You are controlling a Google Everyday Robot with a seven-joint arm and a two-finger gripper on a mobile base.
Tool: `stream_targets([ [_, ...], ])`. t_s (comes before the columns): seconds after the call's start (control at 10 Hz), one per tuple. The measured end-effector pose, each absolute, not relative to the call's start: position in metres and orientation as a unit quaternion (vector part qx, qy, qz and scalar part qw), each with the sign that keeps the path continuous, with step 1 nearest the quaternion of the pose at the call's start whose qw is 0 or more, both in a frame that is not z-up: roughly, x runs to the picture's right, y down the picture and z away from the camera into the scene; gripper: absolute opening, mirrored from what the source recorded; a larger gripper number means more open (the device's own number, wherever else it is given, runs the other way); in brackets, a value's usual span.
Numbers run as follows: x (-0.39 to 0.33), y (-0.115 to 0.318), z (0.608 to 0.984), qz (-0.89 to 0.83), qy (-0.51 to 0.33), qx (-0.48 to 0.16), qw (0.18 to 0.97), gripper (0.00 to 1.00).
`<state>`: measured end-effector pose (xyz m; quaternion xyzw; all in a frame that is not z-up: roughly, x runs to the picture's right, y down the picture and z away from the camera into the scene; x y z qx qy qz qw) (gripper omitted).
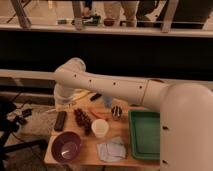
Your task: Place fork in purple bowl
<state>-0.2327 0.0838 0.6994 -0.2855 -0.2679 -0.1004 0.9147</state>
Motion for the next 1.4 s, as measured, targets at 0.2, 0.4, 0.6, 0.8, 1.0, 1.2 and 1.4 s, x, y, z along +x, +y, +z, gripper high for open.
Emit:
stream_targets([
  [0.2,-0.227,0.091,0.682,-0.061,-0.296,-0.293,0.907,0.1],
  [0.4,-0.219,0.095,0.667,-0.028,-0.318,-0.296,0.9,0.1],
  [0.6,-0.213,0.102,0.657,0.011,-0.345,-0.307,0.887,0.1],
  [0.8,-0.221,0.105,0.656,0.017,-0.36,-0.317,0.877,0.1],
  [1.0,-0.235,0.113,0.651,0.018,-0.375,-0.334,0.865,0.1],
  [1.2,-0.25,0.124,0.643,0.019,-0.392,-0.356,0.848,0.1],
  [1.4,-0.259,0.135,0.632,0.02,-0.409,-0.375,0.832,0.1],
])
